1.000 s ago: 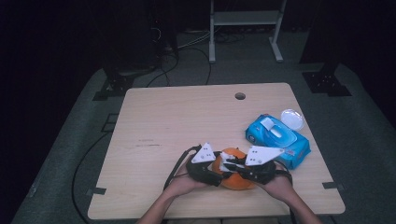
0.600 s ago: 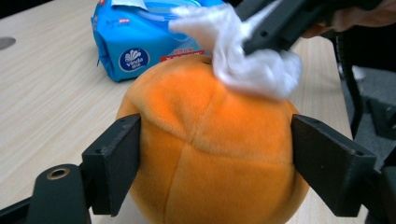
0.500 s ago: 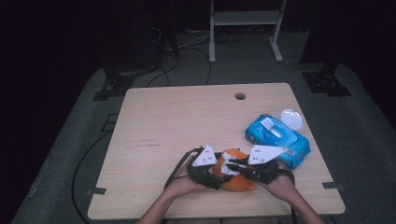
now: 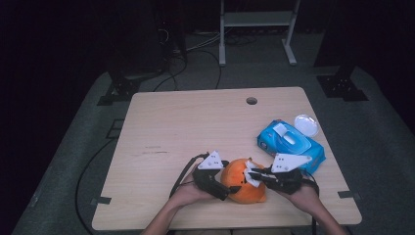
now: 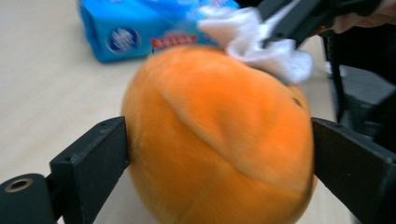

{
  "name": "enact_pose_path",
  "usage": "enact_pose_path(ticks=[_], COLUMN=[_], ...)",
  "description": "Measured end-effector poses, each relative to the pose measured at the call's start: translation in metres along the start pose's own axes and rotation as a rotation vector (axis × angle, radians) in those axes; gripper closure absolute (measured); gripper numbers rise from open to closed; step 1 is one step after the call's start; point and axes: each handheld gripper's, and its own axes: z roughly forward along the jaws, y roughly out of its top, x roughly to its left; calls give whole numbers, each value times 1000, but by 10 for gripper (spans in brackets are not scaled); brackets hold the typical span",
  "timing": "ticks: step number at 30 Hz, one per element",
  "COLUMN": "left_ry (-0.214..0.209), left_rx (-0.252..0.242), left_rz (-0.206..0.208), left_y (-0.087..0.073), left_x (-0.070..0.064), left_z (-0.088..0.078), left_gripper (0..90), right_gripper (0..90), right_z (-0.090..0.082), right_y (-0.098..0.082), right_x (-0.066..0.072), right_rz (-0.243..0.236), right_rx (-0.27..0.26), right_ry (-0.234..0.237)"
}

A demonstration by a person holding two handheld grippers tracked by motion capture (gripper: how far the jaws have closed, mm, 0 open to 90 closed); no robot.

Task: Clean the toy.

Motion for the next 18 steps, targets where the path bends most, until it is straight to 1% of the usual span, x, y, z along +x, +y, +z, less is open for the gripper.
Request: enact_pose_path(ticks=[1, 2, 4, 5, 6, 8, 9, 10, 11, 12, 13, 14, 15, 16, 17, 18], left_ry=[-7, 1, 28, 33, 33, 38, 39, 39, 35, 35, 30, 22, 5, -8, -31, -43], left_rx=[0, -3, 4, 13, 13, 21, 24, 24, 18, 18, 19, 19, 17, 13, -1, -16], left_rz=[9, 37, 112, 171, 171, 213, 220, 220, 200, 200, 181, 150, 122, 102, 62, 35], left_y=[0, 0, 2, 5, 5, 5, 4, 4, 1, 1, 1, 1, 1, 2, 3, 4], left_x=[-2, -5, -12, -18, -18, -21, -21, -21, -17, -17, -15, -13, -10, -8, -6, -5], left_z=[-1, -2, -3, -3, -3, -2, -4, -4, -5, -5, -5, -5, -5, -6, -7, -8], left_gripper=[134, 134, 206, 237, 242, 245, 248, 248, 246, 233, 233, 200, 165, 133, 118, 109], right_gripper=[836, 836, 836, 836, 836, 836, 836, 836, 836, 836, 836, 836, 836, 836, 836, 836], right_z=[-2, -2, -3, -2, -2, 2, 7, 7, 10, 10, 10, 9, 8, 7, 5, 3], right_y=[0, 0, 3, 10, 10, 20, 27, 27, 29, 29, 27, 24, 20, 16, 13, 9], right_x=[6, 6, 9, 13, 13, 16, 15, 15, 8, 8, 3, -2, -5, -8, -9, -8], right_rz=[-14, -14, -19, -27, -27, -43, -61, -61, -57, -57, -46, -43, -29, -8, 0, 12], right_rx=[6, 6, 0, -22, -22, -37, -39, -39, -29, -29, -23, -11, -5, -10, -14, -20], right_ry=[3, 3, 6, 36, 36, 55, 59, 59, 55, 55, 41, 21, 9, 7, 6, 0])
